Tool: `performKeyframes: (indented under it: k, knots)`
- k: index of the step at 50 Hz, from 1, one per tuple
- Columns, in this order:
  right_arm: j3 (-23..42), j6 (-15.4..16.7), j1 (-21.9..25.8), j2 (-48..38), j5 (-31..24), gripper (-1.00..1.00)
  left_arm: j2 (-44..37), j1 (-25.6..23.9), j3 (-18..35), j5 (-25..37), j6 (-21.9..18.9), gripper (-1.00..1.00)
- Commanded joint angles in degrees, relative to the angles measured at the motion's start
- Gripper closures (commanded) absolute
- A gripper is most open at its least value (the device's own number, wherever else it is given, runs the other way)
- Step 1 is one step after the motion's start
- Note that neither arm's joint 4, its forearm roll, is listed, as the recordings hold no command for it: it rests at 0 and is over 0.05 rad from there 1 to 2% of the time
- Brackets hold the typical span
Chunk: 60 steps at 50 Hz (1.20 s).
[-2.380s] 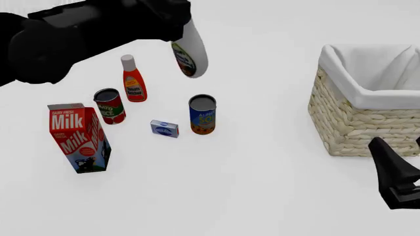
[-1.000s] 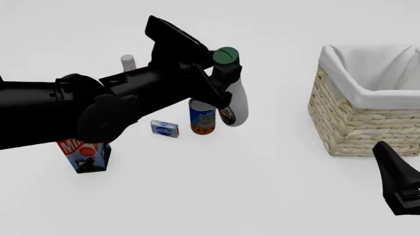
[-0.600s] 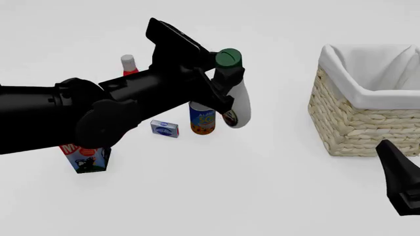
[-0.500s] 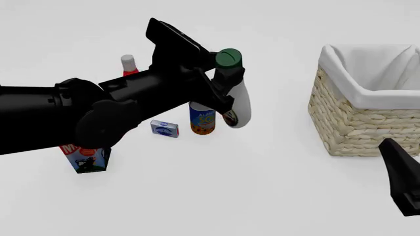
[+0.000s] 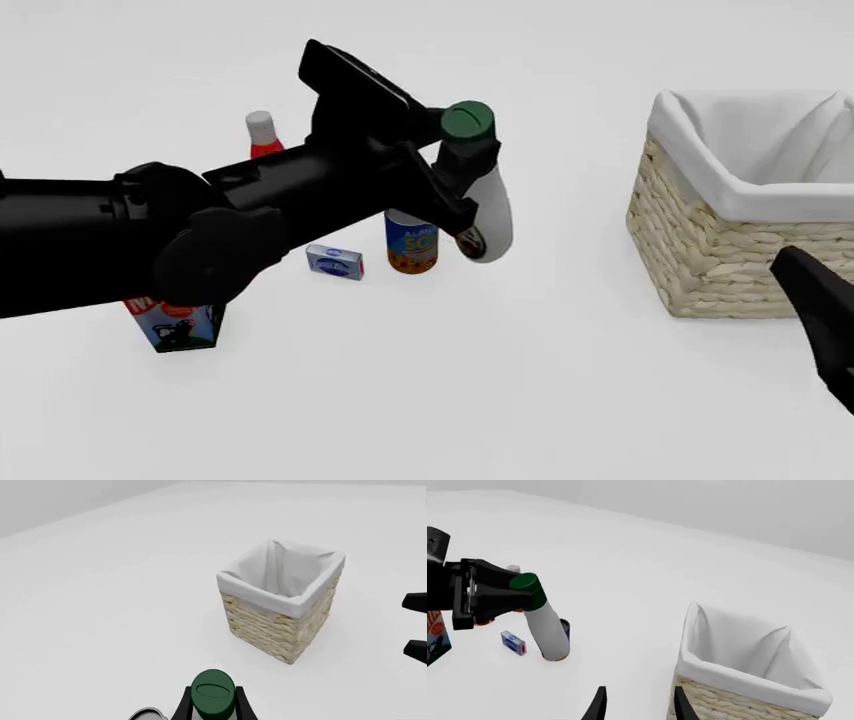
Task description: Pick the salad dressing and place it in the basket.
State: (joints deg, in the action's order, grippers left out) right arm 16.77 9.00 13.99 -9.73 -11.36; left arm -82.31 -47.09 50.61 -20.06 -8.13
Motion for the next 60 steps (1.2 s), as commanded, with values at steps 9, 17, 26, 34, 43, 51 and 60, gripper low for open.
performKeyframes:
  k: [9, 17, 26, 34, 43, 51, 60]
  knots:
    - [9.89, 4.5, 7.92, -12.18, -3.0, -1.0, 0.41, -0.65, 0.53, 0.02, -1.48, 1.0]
    - [13.55, 4.4, 11.56, -21.08, -3.08, -1.0, 0.7, -0.69, 0.61, 0.31, -1.42, 1.0]
    - [19.03, 3.94, 15.39, -26.95, -4.63, -1.0, 0.27, -0.52, 0.85, 0.38, -0.93, 1.0]
    - [22.34, 3.57, 18.32, -31.8, -5.52, -1.0, -0.21, -1.15, 1.03, 0.42, -0.96, 1.0]
    - [24.24, 4.82, 20.66, -35.04, -5.38, -1.0, -0.14, -1.56, 1.2, 0.5, -0.83, 1.0]
    - [24.09, 4.43, 21.69, -36.83, -4.2, -1.0, 0.51, -1.64, 1.41, 1.1, -0.6, 1.0]
    - [24.42, 3.94, 22.97, -39.11, -3.16, -1.0, 1.4, -1.84, 1.33, 1.43, -0.66, 1.0]
